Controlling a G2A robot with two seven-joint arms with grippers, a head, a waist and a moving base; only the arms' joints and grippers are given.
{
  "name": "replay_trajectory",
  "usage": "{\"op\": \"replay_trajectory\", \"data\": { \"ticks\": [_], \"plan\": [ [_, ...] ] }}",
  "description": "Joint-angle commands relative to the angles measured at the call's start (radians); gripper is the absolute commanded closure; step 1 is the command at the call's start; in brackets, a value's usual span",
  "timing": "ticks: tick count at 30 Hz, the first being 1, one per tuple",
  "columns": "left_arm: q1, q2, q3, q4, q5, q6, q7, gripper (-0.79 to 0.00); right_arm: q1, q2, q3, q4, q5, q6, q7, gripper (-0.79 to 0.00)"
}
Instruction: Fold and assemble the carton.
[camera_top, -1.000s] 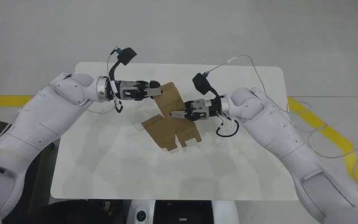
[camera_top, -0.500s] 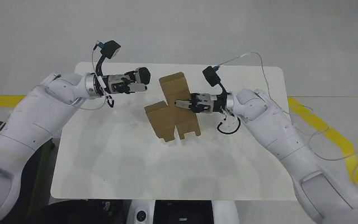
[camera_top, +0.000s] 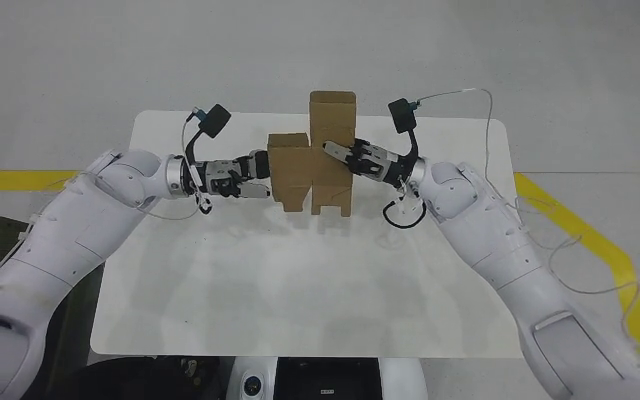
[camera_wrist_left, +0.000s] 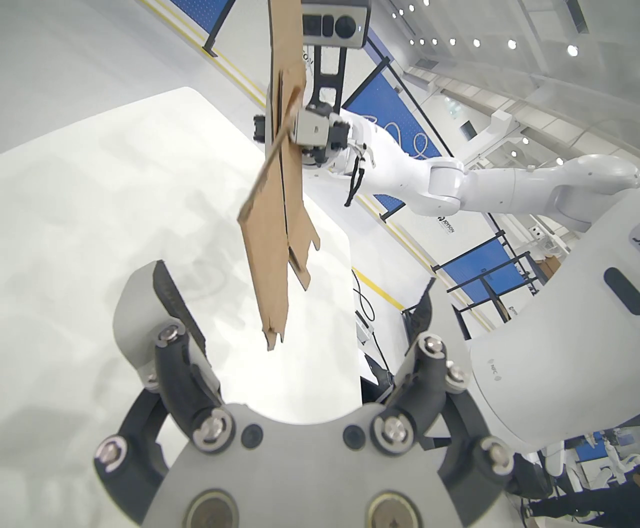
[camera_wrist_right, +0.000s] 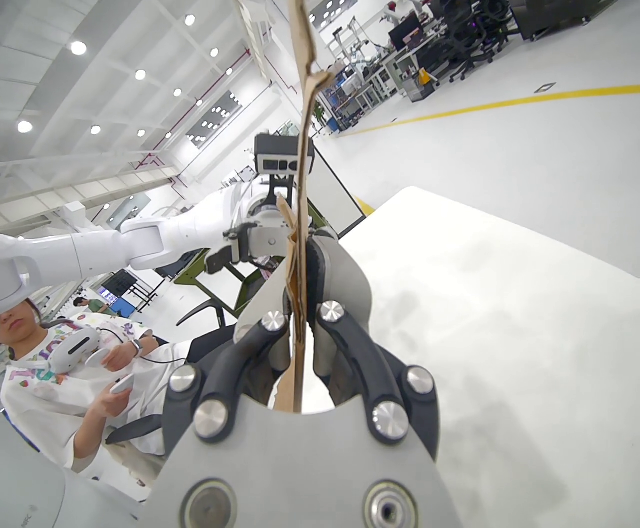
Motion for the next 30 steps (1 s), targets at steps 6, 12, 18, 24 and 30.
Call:
{"op": "replay_trajectory", "data": {
  "ticks": [6, 12, 18, 24, 30],
  "plan": [
    [0.026, -0.007, -0.016, -0.014, 0.017, 0.000, 0.000, -0.785, -0.013, -0.012, 0.007, -0.021, 0.011, 0.012, -0.021, 0.000],
    [0.036, -0.010, -0.020, -0.017, 0.028, 0.000, 0.000, -0.108, -0.019, -0.020, 0.011, -0.024, 0.001, 0.025, -0.020, 0.000],
    [0.036, -0.016, -0.008, -0.005, 0.015, 0.000, 0.000, 0.000, -0.016, -0.027, 0.018, -0.026, 0.006, 0.027, -0.001, 0.000],
    [0.023, -0.018, 0.017, 0.000, 0.012, 0.000, 0.000, 0.000, -0.018, -0.031, 0.027, -0.020, 0.010, 0.022, 0.013, 0.000],
    [0.011, -0.019, 0.032, 0.015, 0.011, 0.000, 0.000, 0.000, -0.032, -0.037, 0.035, -0.014, 0.027, 0.013, 0.010, -0.289]
  ]
}}
